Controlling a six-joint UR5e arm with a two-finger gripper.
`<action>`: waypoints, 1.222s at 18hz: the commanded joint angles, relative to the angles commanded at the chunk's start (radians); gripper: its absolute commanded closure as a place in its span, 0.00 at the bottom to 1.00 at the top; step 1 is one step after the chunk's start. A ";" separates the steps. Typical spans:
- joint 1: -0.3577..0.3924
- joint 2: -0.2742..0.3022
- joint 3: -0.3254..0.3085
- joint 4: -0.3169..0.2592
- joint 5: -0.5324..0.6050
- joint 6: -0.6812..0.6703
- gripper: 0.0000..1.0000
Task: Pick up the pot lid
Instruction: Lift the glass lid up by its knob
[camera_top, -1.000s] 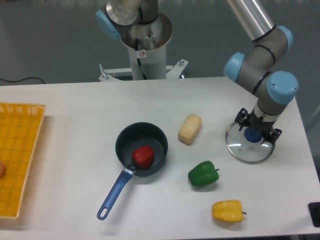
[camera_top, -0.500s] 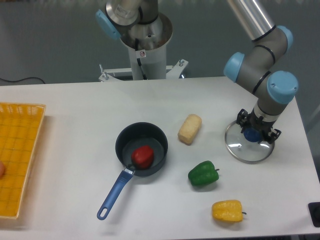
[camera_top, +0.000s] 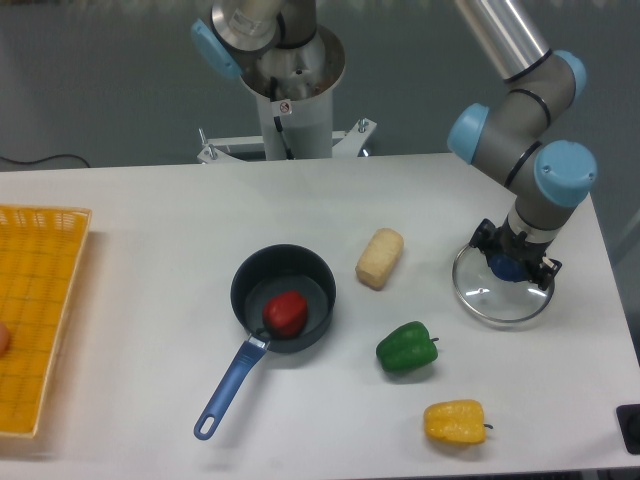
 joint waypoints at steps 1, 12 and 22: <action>0.000 0.002 0.002 0.000 0.000 0.000 0.44; -0.074 0.060 0.008 -0.038 0.011 -0.005 0.44; -0.090 0.143 0.017 -0.152 0.014 0.009 0.44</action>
